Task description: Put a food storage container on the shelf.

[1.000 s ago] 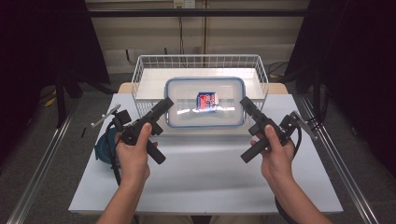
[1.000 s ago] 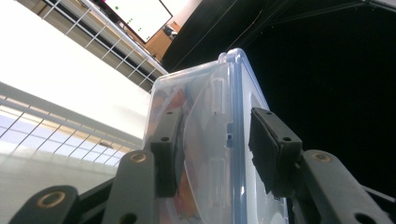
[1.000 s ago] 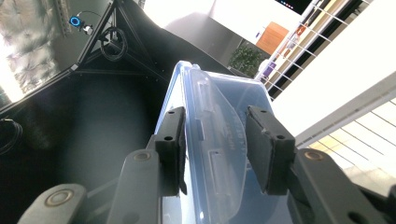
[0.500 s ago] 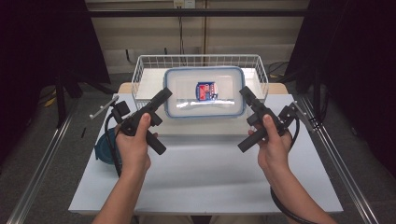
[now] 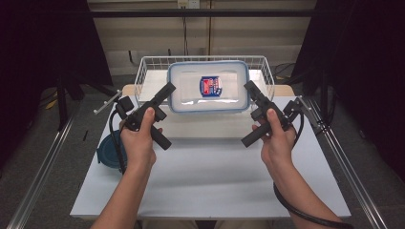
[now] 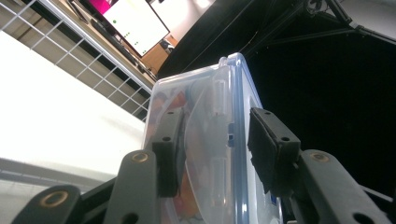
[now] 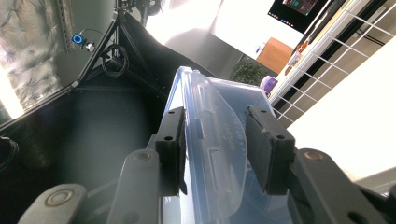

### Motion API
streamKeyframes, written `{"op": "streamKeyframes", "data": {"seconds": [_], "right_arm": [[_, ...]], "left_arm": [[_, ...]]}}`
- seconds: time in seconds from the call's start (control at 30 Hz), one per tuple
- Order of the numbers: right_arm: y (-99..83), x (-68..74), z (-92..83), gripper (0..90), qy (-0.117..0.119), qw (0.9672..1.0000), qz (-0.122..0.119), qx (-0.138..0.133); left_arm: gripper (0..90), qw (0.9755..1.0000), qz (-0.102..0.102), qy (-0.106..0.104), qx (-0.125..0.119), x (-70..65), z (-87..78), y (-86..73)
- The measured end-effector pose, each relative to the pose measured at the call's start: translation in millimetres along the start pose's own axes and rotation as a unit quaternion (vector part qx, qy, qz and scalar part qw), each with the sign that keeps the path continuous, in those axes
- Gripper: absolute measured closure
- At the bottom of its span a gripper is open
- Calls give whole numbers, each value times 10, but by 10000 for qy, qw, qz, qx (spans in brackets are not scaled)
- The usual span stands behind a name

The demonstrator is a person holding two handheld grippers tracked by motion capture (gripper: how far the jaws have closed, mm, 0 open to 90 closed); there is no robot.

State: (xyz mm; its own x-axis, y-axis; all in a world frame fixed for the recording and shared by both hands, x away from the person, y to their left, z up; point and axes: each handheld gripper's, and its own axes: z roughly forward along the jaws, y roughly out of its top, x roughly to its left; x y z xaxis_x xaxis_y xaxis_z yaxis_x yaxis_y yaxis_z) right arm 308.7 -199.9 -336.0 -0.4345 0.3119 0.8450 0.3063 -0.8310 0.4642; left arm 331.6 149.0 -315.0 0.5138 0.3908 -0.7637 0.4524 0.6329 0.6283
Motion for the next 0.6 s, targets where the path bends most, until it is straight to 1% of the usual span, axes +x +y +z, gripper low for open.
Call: {"op": "streamKeyframes", "data": {"seconds": [0.03, 0.07, 0.1, 0.17, 0.2, 0.23, 0.27, 0.4, 0.47, 0.53, 0.57, 0.6], "right_arm": [[-1, -11, 14, 598, 28, 10000, -68, -11], [-1, 1, 20, 599, 13, 10000, 5, 19], [-3, -7, 35, 599, 28, 10000, -37, -3], [-4, -14, 55, 598, 27, 10000, -6, 7], [-3, -16, 69, 599, 23, 10000, 17, -3], [-2, -19, 77, 598, 21, 10000, 9, 6], [3, -18, 89, 599, 24, 10000, -2, -13], [20, -15, 127, 599, 9, 10000, -34, -18], [28, -17, 144, 599, -25, 10000, -45, -31], [37, -28, 165, 599, -9, 10000, -70, -53], [44, -22, 168, 599, -49, 10000, -8, -18], [48, -27, 178, 599, -65, 10000, -19, -38]], "left_arm": [[573, 10000, 11, 2, -4, 11, 5, 10], [573, 10000, -56, -5, -43, 8, 15, 16], [573, 10000, -8, -5, -50, 18, 22, 26], [573, 10000, -30, 15, -72, 23, 41, 39], [574, 10000, -41, -9, -85, 29, 51, 47], [573, 9999, -80, -5, -79, 31, 61, 53], [573, 10000, -40, 4, -75, 43, 67, 60], [573, 9999, -98, -12, -121, 65, 108, 78], [573, 9999, -87, -4, -137, 81, 132, 87], [573, 9999, -106, -3, -116, 93, 158, 96], [573, 9999, -107, 4, -120, 99, 172, 100], [572, 9998, -125, 16, -133, 103, 186, 104]]}}
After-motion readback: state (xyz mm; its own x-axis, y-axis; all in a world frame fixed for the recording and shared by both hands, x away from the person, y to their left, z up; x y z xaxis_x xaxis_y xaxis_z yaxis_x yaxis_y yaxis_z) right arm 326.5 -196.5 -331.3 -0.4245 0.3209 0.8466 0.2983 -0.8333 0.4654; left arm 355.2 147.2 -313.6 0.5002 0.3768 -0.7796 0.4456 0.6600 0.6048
